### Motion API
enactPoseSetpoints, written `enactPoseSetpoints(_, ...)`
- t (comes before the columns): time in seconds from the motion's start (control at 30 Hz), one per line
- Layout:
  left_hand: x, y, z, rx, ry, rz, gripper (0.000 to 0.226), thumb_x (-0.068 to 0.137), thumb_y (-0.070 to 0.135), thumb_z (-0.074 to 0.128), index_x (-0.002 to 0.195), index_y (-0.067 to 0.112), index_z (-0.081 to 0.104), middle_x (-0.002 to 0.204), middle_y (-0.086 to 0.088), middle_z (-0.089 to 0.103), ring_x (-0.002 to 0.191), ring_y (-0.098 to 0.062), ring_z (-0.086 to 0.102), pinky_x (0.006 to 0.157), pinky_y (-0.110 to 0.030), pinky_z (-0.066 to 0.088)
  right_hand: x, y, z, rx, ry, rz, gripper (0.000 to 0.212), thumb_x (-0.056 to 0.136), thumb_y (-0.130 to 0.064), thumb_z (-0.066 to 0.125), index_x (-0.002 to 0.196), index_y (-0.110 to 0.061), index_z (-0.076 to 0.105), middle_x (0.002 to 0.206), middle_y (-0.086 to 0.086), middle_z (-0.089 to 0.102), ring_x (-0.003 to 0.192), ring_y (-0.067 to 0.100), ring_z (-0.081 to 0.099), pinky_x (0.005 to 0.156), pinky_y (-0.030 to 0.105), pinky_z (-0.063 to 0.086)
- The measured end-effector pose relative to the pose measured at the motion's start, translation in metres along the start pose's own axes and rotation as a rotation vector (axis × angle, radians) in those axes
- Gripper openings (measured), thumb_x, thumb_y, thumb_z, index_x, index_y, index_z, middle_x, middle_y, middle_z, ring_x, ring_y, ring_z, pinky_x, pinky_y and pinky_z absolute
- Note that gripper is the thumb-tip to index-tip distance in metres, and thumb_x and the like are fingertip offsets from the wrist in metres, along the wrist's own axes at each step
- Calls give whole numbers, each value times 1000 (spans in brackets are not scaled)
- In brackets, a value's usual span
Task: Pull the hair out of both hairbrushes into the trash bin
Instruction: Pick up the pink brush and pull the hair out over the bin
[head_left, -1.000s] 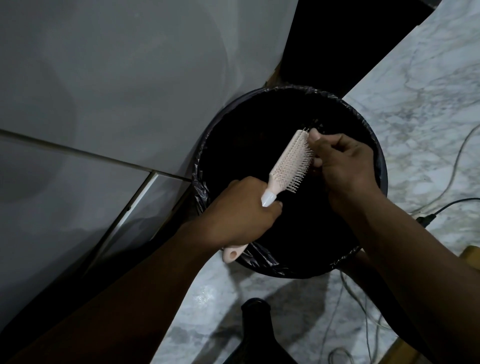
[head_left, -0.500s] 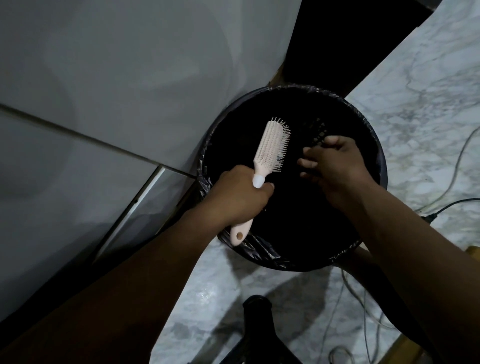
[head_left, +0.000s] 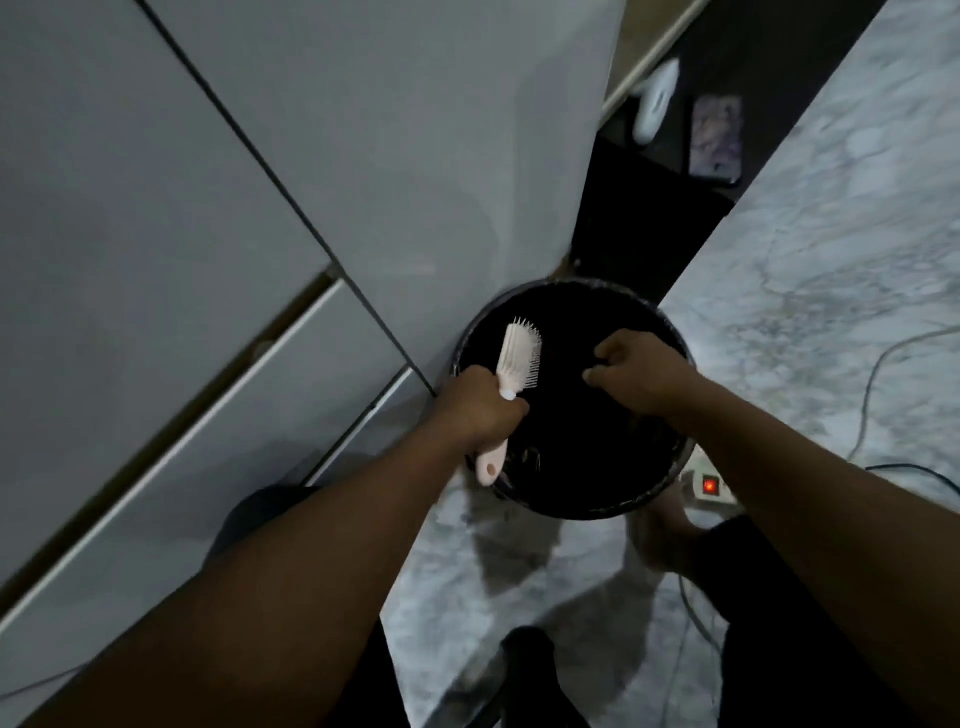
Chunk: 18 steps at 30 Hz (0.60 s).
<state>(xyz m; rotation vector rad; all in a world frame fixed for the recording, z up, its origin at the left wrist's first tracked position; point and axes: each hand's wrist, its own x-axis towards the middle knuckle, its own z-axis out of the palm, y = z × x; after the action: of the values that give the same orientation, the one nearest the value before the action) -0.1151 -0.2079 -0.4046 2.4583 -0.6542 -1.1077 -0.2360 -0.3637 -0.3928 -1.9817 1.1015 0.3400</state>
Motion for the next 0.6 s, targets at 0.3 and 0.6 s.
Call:
enactPoseSetpoints(0.3,-126,80,-103,34,289,184,29,83,38,70,84,12,59,92,-11,66,94,-32,68,64,-25,39,-123,-100,-106,-139,66,-238,38,88,-24,70,116,2,66,120,22,65,95,29,62,78,28,42)
enactPoseSetpoints(0.6,-277,100,-194,122,729,319,37,75,45,68,93,14,56,99,-12,68,88,-32,67,64,-31,44,-258,-188,-147,-230,277,-519,43,86,-39,70,123,-22,59,125,5,60,102,24,61,84,34,50)
